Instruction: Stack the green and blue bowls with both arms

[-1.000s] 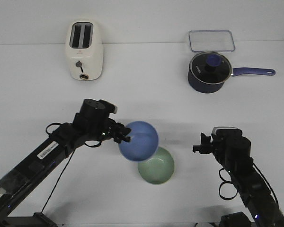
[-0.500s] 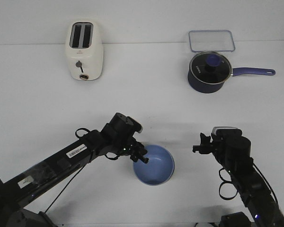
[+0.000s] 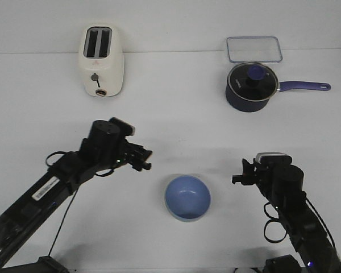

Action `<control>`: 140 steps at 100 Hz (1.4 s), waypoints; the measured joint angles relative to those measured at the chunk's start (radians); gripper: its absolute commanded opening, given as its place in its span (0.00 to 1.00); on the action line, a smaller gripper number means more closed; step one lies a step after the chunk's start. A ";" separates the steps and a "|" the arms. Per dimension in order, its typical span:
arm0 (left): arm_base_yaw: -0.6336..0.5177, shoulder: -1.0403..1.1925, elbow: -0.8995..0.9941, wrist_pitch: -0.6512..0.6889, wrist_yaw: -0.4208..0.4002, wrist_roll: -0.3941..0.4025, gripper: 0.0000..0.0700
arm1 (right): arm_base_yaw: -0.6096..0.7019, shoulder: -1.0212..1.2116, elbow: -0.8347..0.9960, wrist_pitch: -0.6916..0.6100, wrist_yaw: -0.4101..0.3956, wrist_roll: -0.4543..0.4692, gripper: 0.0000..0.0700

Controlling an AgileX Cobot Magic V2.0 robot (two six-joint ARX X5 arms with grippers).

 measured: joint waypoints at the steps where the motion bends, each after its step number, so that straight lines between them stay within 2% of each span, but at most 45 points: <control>1: 0.008 -0.010 0.000 -0.004 -0.012 0.001 0.02 | 0.000 -0.007 0.000 0.000 -0.002 -0.001 0.00; 8: 0.063 -0.075 -0.006 -0.007 -0.098 0.007 0.02 | -0.001 -0.066 0.000 0.010 -0.019 -0.012 0.00; 18: 0.126 -0.209 -0.098 0.081 -0.229 0.012 0.02 | -0.001 -0.182 -0.029 0.074 -0.022 -0.034 0.00; 30: 0.162 -0.436 -0.342 0.278 -0.373 0.027 0.02 | -0.001 -0.353 -0.124 0.146 -0.020 -0.056 0.00; 35: 0.179 -0.542 -0.465 0.386 -0.406 0.038 0.02 | 0.000 -0.425 -0.166 0.163 -0.007 -0.069 0.00; 48: 0.239 -0.780 -0.756 0.671 -0.421 0.060 0.02 | 0.000 -0.558 -0.207 0.185 0.076 -0.084 0.00; 54: 0.266 -0.849 -0.840 0.751 -0.422 0.061 0.02 | -0.001 -0.574 -0.207 0.190 0.115 -0.086 0.00; 62: 0.282 -0.888 -0.860 0.741 -0.422 0.058 0.02 | 0.000 -0.574 -0.207 0.185 0.148 -0.086 0.00; 140: 0.293 -0.962 -0.862 0.719 -0.418 0.052 0.02 | 0.000 -0.574 -0.207 0.186 0.148 -0.087 0.00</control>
